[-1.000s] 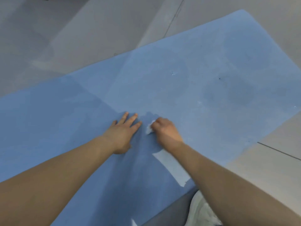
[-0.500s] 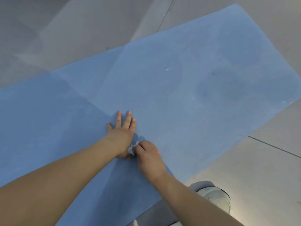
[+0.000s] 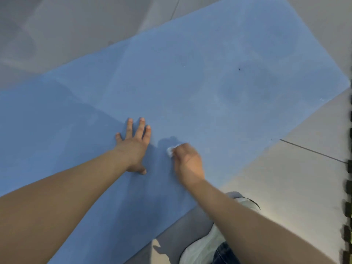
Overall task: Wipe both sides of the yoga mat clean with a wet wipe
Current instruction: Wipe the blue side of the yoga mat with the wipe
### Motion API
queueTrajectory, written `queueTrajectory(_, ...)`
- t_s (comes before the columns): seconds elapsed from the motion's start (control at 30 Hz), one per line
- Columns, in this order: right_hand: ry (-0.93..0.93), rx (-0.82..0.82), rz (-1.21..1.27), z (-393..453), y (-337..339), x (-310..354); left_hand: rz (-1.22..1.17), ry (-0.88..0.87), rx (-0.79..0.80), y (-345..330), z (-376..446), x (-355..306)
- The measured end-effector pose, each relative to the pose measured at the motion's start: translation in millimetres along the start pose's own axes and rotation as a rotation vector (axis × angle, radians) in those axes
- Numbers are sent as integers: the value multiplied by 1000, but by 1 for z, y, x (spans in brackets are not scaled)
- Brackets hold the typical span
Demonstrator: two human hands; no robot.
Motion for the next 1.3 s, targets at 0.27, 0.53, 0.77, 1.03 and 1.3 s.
queueTrajectory(0.27, 317, 188, -94, -9, 2, -2, 82, -101, -55, -5, -9, -11)
queueTrajectory(0.53, -121, -130, -131, 0, 70, -87, 34, -200, -93, -13, -24, -31)
queueTrajectory(0.77, 345, 224, 69, -93, -30, 48, 105, -158, -58, -19, -24, -46)
queueTrajectory(1.03, 194, 17, -106, -11, 75, -83, 170, -90, -27, -21, -25, -51)
queueTrajectory(1.3, 72, 53, -63, -48, 43, -55, 189, -104, -166, 22, -18, -69)
Point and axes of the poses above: each hand's wrist, its own z-axis towards the middle knuckle, its own y-axis out of the back of the hand, x = y × z, the point moved 9 cm from there along z, towards the middle knuckle, and after that the axes turned 1 degree about -x, right-handed, at the moved point
